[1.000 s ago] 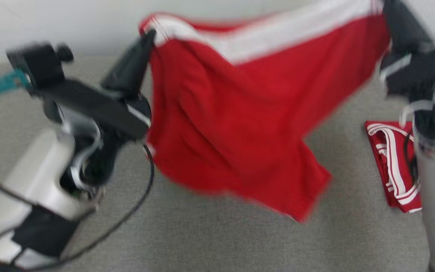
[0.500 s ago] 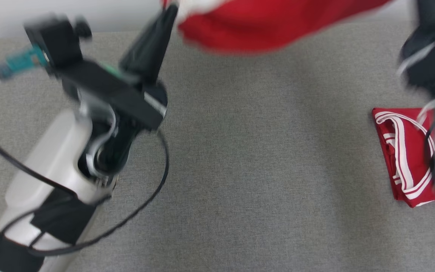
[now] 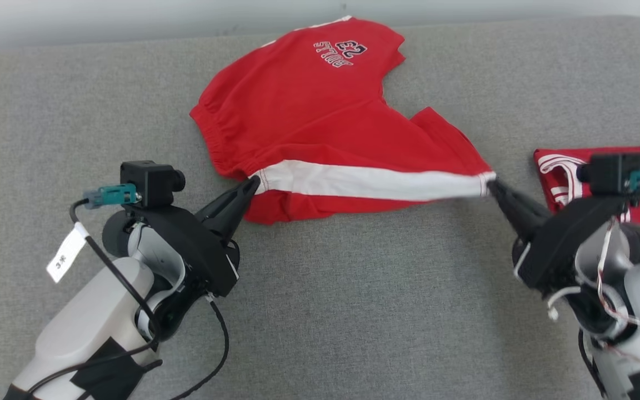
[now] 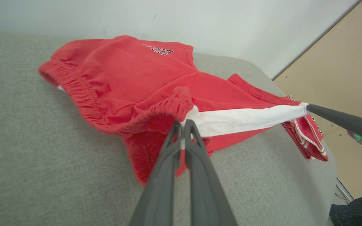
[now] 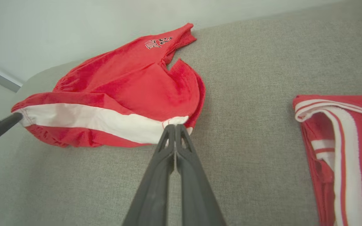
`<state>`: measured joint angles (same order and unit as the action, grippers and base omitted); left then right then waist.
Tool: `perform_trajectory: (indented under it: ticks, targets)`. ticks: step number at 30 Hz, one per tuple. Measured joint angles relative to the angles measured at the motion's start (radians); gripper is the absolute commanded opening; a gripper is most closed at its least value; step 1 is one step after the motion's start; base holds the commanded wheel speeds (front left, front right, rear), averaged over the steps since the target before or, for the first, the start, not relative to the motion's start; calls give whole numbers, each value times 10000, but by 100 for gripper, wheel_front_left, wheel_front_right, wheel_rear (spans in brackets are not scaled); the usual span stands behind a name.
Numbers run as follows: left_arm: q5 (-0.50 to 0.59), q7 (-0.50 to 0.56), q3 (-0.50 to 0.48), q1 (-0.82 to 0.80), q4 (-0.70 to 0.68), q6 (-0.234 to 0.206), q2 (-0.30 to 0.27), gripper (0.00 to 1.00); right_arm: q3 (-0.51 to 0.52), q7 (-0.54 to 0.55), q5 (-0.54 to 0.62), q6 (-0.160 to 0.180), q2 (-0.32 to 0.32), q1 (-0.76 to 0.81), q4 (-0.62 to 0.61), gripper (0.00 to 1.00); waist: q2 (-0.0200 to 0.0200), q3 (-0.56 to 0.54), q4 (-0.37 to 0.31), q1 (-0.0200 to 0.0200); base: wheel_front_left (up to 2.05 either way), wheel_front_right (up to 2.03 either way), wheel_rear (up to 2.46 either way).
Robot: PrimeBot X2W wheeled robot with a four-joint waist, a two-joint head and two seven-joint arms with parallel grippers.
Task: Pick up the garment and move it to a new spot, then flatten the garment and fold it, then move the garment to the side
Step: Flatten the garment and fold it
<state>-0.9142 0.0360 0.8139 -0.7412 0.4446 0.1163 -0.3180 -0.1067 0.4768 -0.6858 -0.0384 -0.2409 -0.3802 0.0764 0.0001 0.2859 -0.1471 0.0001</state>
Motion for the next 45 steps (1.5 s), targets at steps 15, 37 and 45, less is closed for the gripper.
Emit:
perform_trajectory:
  ticks: [15, 37, 45]
  targets:
    - [253, -1542, 692, 1354, -957, 82, -1273, 0, 685, 428, -740, 221, -161, 2900, -1187, 0, -2, -873, 294, -3, 0, 0, 0]
    - [907, -2798, 1058, 2924, -1210, 82, -1937, 0, 861, 614, -1308, 895, 424, 4814, -1806, 0, -2, -1210, 437, -2, 0, 0, 0]
    - [986, -2832, 1060, 3112, -1060, 84, -2142, 0, 851, 790, -1356, 928, 422, 5145, -1902, 0, -1, -1238, 418, -1, 0, 0, 0]
